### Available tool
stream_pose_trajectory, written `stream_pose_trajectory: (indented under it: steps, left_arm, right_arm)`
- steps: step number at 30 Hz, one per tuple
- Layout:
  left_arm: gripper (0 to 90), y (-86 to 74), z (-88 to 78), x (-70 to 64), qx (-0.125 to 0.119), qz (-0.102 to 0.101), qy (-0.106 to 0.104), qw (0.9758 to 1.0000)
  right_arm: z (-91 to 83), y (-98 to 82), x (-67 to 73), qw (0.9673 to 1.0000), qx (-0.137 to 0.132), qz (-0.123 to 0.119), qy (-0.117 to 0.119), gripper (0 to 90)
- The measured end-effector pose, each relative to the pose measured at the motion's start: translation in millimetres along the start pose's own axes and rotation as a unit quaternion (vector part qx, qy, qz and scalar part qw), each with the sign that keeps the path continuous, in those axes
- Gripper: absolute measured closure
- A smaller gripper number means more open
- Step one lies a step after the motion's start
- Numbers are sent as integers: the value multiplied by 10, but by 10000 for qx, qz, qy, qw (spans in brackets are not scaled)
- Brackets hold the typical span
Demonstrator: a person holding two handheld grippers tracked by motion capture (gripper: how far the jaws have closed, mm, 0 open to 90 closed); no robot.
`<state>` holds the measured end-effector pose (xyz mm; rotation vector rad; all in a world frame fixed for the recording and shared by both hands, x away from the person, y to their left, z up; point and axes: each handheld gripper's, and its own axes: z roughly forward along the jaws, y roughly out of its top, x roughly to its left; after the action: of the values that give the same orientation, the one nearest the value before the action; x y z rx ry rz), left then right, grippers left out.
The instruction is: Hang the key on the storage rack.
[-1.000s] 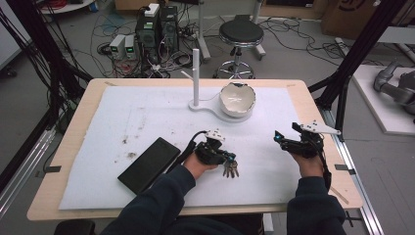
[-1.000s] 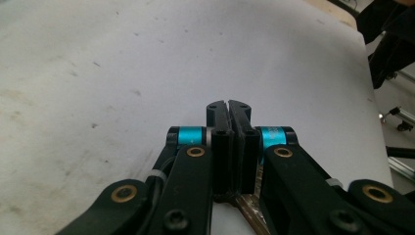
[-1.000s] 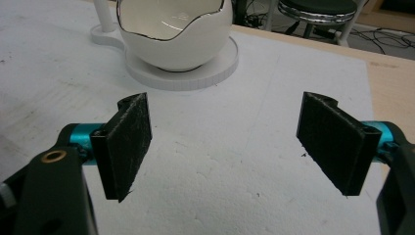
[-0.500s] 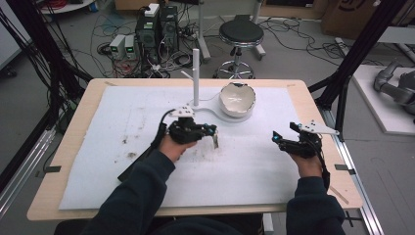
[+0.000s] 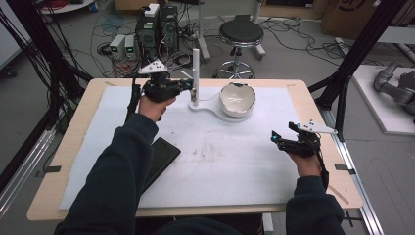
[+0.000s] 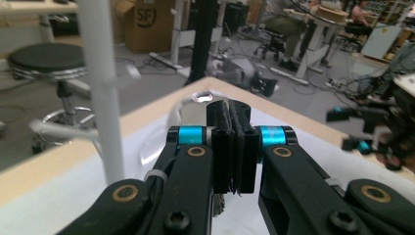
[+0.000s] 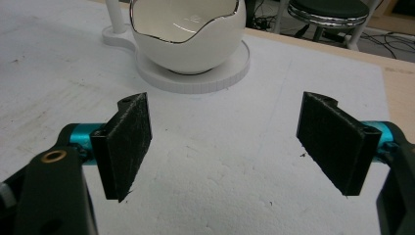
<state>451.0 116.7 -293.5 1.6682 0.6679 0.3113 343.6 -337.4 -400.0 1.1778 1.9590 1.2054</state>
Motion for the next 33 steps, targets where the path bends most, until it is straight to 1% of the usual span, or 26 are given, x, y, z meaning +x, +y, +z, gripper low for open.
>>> stream_pose_trajectory:
  steps: [2,4,7,11,13,18,21,23,24,26,28,29,31,33]
  left_arm:
    - [880,95,38,65,-66,-13,57,10000]
    - [879,141,85,117,-75,-50,113,9999]
    - [880,160,167,181,73,-22,239,9997]
    - [880,161,231,262,49,-116,342,9993]
    - [879,162,254,293,73,-136,384,9991]
    - [880,170,296,360,110,-196,438,9988]
    - [879,170,305,404,74,-275,358,9990]
    - [879,172,301,435,43,-324,368,9988]
    - [878,170,303,451,96,-322,418,9986]
    - [878,151,312,478,177,-367,429,9982]
    - [878,133,329,476,221,-338,456,9981]
    - [878,120,339,470,236,-291,507,9980]
    - [864,87,344,465,286,-245,707,9968]
    - [721,53,313,477,314,-265,942,9947]
  right_arm:
    - [2,-1,1,10000,6,-7,12,209]
    - [5,-2,4,10000,15,7,16,209]
    - [3,-5,0,10000,4,1,14,209]
    - [-4,-7,-3,10000,-8,37,30,209]
    - [-5,-11,-7,10000,-1,7,30,209]
    - [1,-15,-4,10000,6,22,52,209]
    - [1,-17,-5,10000,19,12,52,209]
    - [0,-19,-8,10000,18,6,61,209]
    - [-1,-20,-7,10000,21,13,61,210]
    - [-5,-21,-11,10000,18,6,66,210]
    - [-9,-22,-10,10000,20,12,63,210]
    - [-10,-23,-12,10000,27,-4,60,210]
    - [-8,-26,-17,10000,35,5,64,211]
    - [-7,-26,-14,10000,38,29,66,211]
